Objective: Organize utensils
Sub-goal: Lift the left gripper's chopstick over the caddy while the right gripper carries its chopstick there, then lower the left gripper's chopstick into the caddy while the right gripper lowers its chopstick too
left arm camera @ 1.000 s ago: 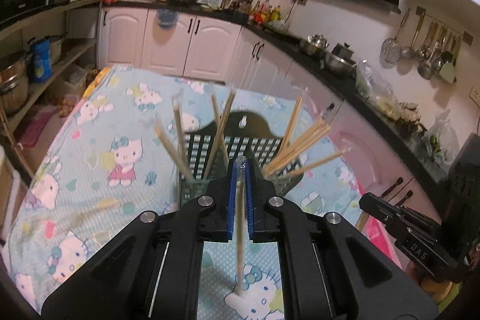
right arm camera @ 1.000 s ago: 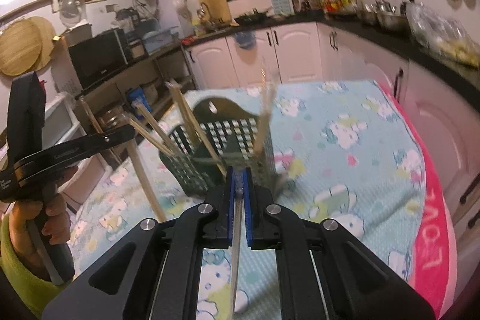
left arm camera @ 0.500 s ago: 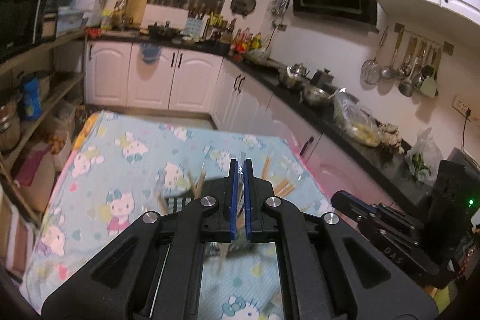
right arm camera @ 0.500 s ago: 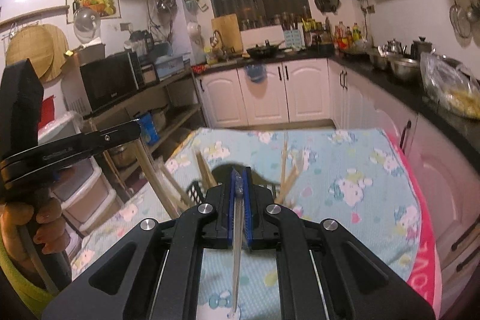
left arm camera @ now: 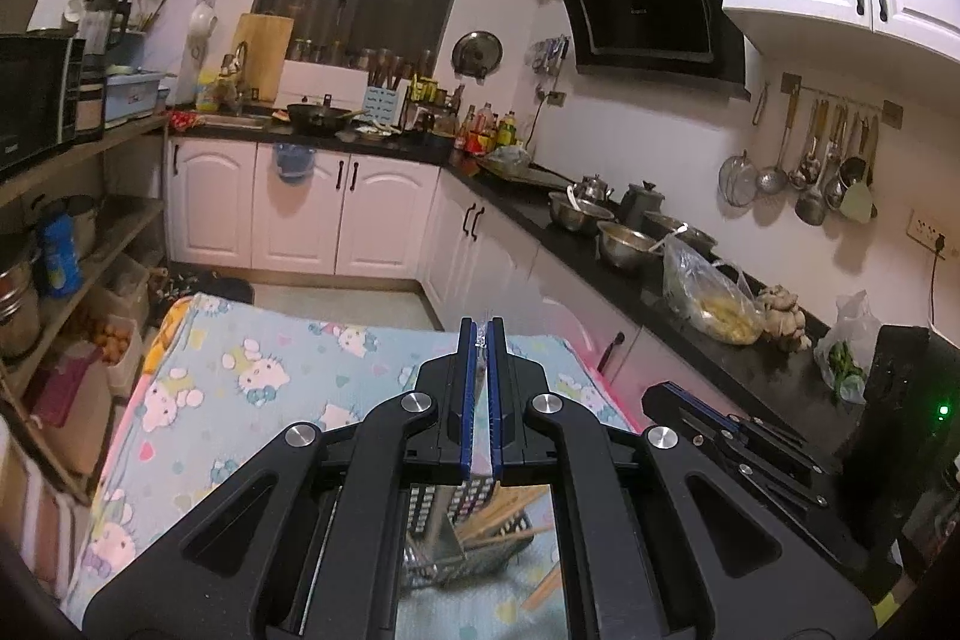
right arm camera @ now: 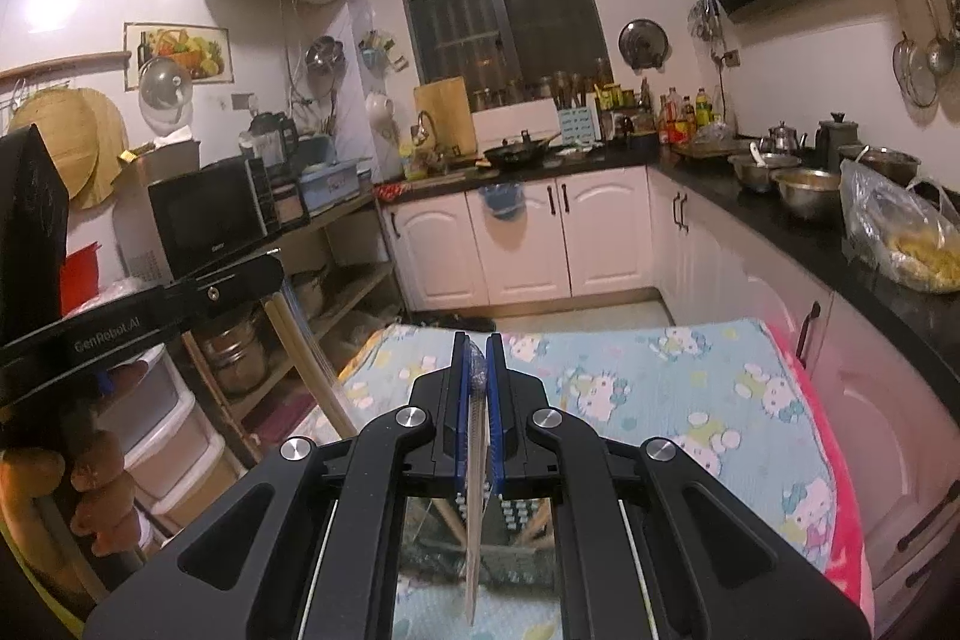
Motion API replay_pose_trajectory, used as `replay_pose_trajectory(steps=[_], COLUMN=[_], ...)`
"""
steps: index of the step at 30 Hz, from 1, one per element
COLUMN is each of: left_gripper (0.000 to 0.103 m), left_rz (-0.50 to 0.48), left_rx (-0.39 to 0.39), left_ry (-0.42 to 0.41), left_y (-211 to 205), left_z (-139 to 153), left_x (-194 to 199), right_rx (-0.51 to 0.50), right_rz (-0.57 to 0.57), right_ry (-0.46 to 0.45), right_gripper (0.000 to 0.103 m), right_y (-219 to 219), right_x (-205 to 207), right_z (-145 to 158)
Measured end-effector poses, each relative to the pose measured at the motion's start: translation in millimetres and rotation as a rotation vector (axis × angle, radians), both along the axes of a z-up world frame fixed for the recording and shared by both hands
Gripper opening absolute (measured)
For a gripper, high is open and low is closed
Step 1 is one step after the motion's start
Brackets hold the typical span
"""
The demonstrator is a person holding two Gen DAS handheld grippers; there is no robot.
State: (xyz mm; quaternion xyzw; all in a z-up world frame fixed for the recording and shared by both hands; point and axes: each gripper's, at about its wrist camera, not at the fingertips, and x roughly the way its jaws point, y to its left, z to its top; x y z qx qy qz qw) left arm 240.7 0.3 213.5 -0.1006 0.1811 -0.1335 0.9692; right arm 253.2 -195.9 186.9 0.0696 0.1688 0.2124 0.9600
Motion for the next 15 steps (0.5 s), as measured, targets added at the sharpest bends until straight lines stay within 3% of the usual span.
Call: replay_pose_trajectory(steps=[15], left_gripper=[0.0], left_rz=[0.045], left_rx=[-0.01], left_ry=[0.005], left_y=[0], left_z=[-17], left_x=[28], right_rx=[0.052], right_rz=[-0.055], right_ry=[-0.063], right_gripper=[0.006], right_y=[-8], right_x=[42], right_z=[6])
